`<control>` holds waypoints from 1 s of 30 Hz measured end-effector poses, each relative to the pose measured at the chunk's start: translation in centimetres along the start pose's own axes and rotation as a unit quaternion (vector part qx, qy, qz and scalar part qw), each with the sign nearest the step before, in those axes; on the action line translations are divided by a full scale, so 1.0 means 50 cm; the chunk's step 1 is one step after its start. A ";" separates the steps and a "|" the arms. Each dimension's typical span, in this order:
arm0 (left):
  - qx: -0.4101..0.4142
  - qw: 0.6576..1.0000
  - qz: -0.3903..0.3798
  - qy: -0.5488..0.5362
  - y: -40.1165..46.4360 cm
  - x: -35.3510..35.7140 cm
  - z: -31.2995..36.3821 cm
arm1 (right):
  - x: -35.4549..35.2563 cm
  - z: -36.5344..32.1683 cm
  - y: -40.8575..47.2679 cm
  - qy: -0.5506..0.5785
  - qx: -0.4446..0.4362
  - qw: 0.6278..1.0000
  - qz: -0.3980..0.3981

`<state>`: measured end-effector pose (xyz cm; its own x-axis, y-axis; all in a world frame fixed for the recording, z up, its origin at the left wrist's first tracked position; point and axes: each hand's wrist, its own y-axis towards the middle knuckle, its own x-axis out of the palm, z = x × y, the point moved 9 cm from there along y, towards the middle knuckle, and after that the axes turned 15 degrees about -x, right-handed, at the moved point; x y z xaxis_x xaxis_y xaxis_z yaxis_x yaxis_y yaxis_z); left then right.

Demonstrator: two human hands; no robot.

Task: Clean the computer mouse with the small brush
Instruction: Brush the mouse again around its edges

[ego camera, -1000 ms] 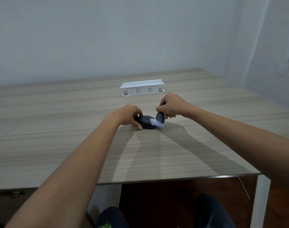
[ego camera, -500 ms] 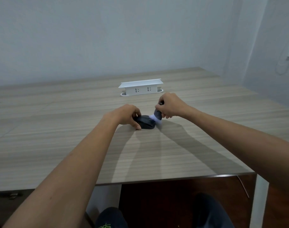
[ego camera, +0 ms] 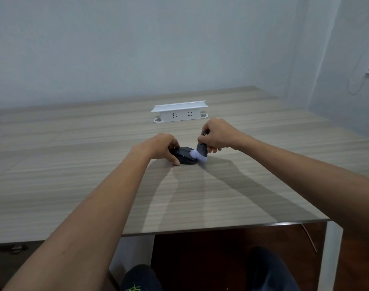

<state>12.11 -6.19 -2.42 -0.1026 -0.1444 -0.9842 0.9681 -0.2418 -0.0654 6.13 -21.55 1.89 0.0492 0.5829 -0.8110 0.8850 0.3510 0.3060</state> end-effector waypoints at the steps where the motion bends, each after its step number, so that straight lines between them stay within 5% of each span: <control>1: 0.001 1.000 0.000 0.002 0.000 0.000 0.000 | 0.003 -0.009 0.001 0.016 -0.006 1.000 0.003; 9: 0.001 1.000 0.004 -0.001 -0.006 0.001 0.002 | -0.007 0.020 -0.002 -0.011 0.034 0.999 -0.004; 13: -0.003 1.000 -0.001 -0.005 -0.005 0.002 0.000 | -0.018 0.048 -0.010 0.079 0.071 0.992 0.060; 24: -0.010 1.000 -0.006 -0.013 -0.005 -0.001 0.001 | 0.034 0.044 -0.038 0.187 0.128 0.974 0.009; 30: -0.010 1.000 0.002 -0.019 -0.004 0.001 -0.002 | 0.025 0.048 -0.013 0.201 0.125 0.970 0.063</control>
<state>11.91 -6.06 -2.49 -0.1065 -0.1815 -0.9776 0.9730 -0.2215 -0.0649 6.71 -22.81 -0.52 0.0239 0.8655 -0.5004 0.9708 0.0995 0.2184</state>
